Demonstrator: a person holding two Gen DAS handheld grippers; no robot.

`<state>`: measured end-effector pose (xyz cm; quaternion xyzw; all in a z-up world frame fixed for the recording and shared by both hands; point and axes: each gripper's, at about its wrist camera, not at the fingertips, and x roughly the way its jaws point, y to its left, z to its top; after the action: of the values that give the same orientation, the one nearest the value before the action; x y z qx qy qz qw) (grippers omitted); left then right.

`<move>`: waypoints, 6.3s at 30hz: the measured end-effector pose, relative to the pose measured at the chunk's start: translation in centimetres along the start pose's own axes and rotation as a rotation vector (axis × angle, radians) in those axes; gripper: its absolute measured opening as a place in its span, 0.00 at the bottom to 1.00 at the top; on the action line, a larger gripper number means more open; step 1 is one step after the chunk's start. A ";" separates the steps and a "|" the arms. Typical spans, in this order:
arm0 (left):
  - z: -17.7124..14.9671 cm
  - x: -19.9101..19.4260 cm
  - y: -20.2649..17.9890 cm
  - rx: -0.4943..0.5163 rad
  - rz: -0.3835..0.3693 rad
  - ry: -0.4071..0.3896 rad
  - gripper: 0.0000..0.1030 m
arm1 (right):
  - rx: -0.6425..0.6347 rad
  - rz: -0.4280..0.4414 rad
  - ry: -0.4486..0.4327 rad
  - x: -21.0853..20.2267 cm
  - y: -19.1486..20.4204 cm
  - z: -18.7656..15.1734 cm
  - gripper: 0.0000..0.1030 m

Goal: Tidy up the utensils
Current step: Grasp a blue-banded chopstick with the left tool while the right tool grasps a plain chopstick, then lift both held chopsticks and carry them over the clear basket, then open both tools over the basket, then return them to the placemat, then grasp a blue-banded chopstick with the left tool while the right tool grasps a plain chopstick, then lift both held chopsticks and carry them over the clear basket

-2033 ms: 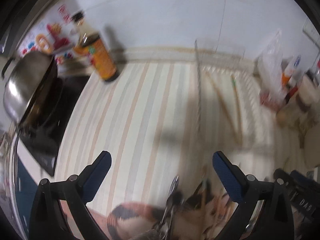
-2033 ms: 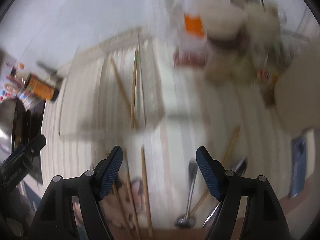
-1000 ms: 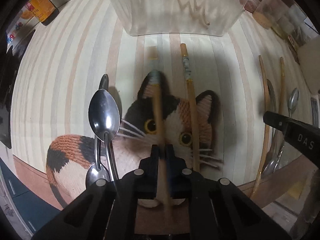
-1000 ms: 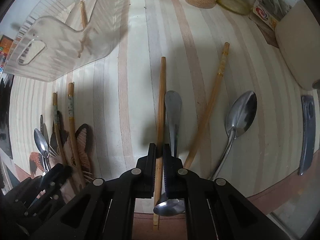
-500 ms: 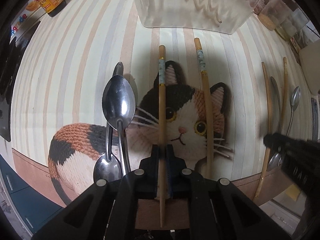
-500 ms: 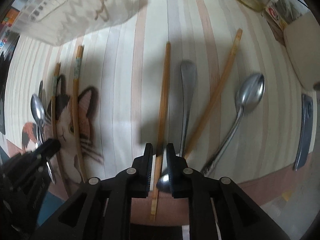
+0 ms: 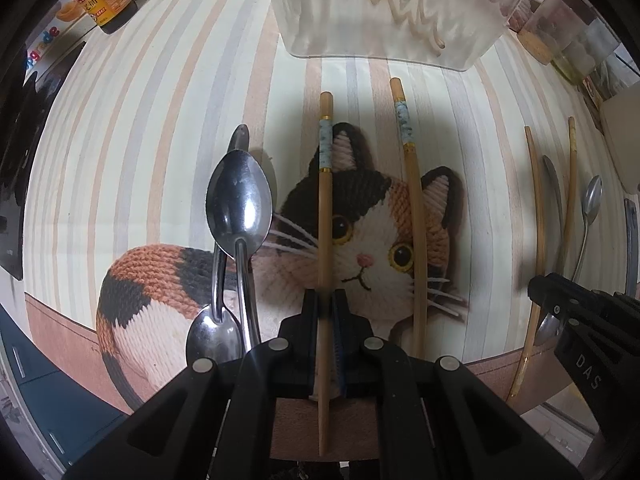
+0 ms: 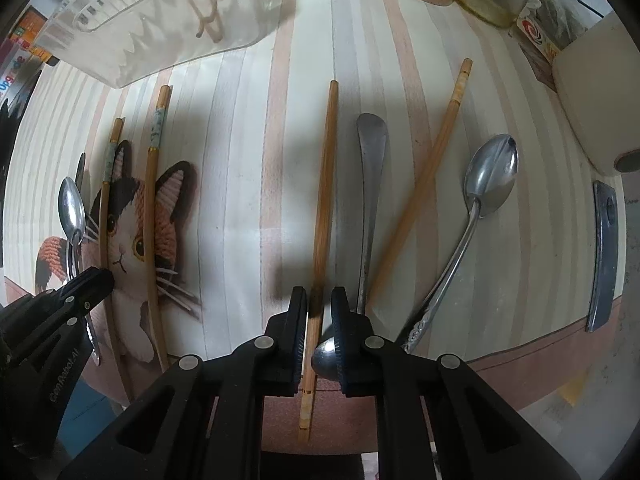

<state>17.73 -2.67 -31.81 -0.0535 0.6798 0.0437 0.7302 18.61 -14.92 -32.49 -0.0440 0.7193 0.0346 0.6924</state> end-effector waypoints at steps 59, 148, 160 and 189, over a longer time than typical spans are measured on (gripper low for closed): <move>24.8 -11.2 3.4 -0.113 -0.195 -0.058 0.13 | 0.078 0.330 -0.153 -10.5 -0.1 26.7 0.25; 4.5 0.0 -2.7 0.018 -0.009 0.000 0.05 | 0.044 0.006 0.051 -1.5 -7.8 7.1 0.08; 2.9 -0.9 -2.8 0.041 -0.002 -0.026 0.04 | 0.112 0.017 -0.035 -2.4 -7.5 5.4 0.07; 4.6 -23.4 -1.6 0.033 -0.260 -0.414 0.04 | 0.049 0.281 -0.371 -20.9 -5.7 8.2 0.07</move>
<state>20.85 -3.39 -8.15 -0.1187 0.5038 -0.0517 0.8541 28.19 -19.39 -11.86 0.0803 0.5792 0.1209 0.8021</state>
